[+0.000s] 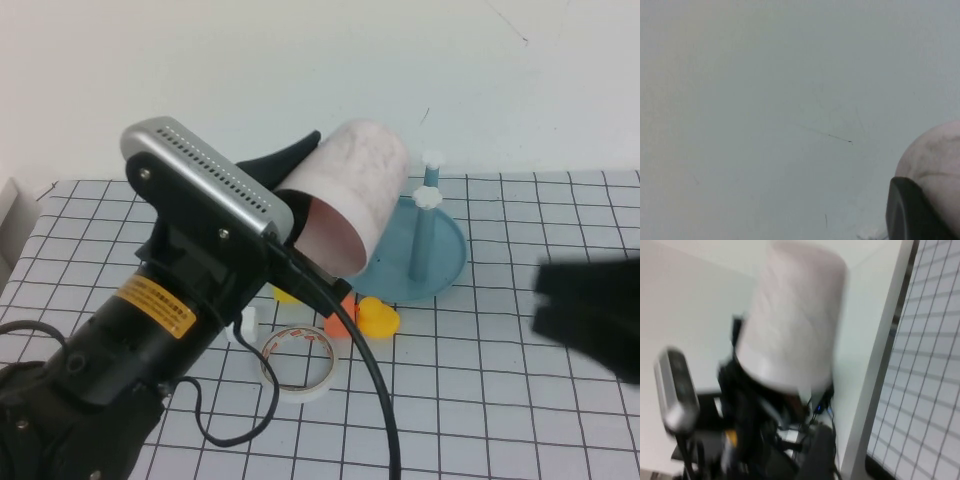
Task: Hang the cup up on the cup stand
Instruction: Adjust the cup with two arms
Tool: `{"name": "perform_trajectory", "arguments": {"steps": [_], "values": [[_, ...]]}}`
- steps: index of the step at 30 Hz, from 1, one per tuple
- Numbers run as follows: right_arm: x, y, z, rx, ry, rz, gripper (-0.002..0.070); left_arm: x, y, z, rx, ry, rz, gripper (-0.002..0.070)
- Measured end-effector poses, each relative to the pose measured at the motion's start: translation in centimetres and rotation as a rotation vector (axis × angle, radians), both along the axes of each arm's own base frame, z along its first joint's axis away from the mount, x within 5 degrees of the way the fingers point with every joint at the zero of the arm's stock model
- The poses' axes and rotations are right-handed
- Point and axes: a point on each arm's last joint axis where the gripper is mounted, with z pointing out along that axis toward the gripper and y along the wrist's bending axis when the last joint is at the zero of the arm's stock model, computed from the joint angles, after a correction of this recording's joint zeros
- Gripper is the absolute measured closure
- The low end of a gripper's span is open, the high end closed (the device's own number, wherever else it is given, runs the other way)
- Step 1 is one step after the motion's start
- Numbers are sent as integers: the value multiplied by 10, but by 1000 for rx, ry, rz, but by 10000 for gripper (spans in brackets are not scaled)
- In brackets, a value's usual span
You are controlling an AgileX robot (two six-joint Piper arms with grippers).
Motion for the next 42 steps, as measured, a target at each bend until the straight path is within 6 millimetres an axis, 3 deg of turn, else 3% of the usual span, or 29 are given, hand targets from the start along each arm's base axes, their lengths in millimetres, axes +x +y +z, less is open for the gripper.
{"name": "perform_trajectory", "arguments": {"steps": [3,10,21,30,42], "values": [[21,13,18,-20,-2,-19,3,1,-1,-4,-8,38,-9,657],[62,43,47,-60,-62,-45,-14,2,-2,-6,-17,69,-17,657],[113,77,29,21,120,64,-17,1,-3,-8,-21,93,-32,657],[112,96,38,47,101,158,-17,2,-2,-7,-3,67,-11,657],[105,119,35,-4,98,129,-17,8,-4,-14,-1,72,12,657]]}}
